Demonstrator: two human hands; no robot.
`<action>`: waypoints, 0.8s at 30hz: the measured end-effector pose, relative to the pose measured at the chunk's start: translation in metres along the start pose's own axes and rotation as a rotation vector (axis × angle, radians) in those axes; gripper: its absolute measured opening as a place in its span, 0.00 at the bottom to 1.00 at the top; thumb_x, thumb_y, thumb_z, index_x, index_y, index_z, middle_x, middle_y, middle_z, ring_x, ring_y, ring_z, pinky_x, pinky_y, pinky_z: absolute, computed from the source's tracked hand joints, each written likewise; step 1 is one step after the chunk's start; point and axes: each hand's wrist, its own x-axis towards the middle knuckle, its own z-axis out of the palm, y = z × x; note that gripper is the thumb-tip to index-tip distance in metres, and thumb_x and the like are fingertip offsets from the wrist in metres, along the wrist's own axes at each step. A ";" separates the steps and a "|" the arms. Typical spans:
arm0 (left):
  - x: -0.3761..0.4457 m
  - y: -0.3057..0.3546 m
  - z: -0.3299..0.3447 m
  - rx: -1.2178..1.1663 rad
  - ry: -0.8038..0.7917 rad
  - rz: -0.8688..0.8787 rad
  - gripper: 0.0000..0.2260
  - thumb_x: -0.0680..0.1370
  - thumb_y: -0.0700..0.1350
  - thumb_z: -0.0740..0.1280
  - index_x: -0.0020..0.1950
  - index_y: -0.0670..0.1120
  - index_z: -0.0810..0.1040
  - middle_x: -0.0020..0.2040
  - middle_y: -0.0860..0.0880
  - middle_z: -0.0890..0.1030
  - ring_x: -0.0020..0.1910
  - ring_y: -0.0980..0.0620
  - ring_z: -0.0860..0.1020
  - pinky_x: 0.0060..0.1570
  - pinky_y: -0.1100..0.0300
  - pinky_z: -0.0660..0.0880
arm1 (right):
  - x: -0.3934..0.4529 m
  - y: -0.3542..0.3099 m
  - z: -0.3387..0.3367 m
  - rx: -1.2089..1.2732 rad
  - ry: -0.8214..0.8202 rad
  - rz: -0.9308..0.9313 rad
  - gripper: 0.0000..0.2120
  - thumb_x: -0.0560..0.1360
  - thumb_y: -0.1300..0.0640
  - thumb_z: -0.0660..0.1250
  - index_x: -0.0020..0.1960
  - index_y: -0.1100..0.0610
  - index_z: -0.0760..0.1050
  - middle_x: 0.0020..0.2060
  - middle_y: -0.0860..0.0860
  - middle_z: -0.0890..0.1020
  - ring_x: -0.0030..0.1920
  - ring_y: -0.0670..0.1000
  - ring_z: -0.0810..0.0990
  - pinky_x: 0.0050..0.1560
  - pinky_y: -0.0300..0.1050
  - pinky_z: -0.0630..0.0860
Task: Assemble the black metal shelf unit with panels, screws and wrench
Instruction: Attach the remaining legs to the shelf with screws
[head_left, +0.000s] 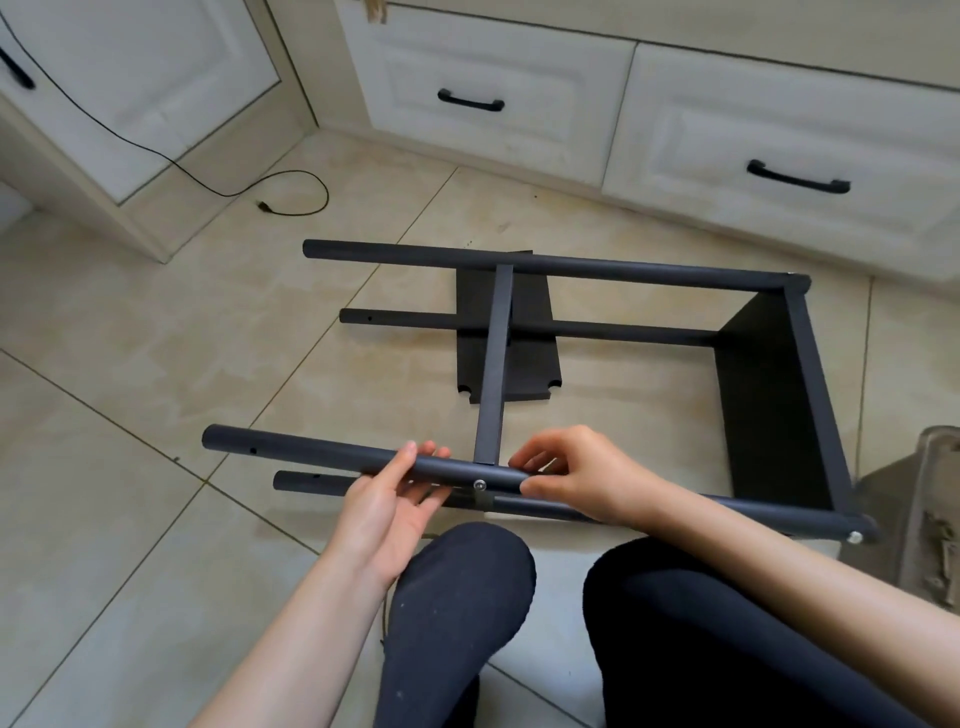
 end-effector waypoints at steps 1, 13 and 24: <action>-0.001 0.002 0.002 0.003 0.002 0.004 0.06 0.82 0.39 0.63 0.50 0.37 0.78 0.44 0.41 0.84 0.49 0.45 0.84 0.49 0.47 0.78 | -0.002 0.000 -0.002 0.012 0.002 -0.007 0.10 0.74 0.58 0.72 0.55 0.53 0.81 0.48 0.49 0.83 0.50 0.50 0.82 0.55 0.45 0.79; -0.026 0.044 0.065 0.122 -0.086 0.105 0.07 0.81 0.40 0.67 0.57 0.40 0.76 0.47 0.43 0.83 0.52 0.45 0.84 0.48 0.42 0.81 | -0.024 -0.020 -0.030 0.063 0.250 -0.124 0.08 0.77 0.55 0.70 0.56 0.47 0.79 0.47 0.43 0.81 0.48 0.43 0.82 0.53 0.40 0.79; -0.111 0.098 0.160 0.543 -0.312 0.390 0.04 0.83 0.39 0.65 0.56 0.43 0.73 0.53 0.42 0.81 0.57 0.43 0.82 0.56 0.42 0.80 | -0.076 -0.072 -0.099 -0.002 0.302 -0.115 0.08 0.77 0.54 0.70 0.56 0.51 0.76 0.49 0.47 0.82 0.47 0.44 0.81 0.42 0.35 0.77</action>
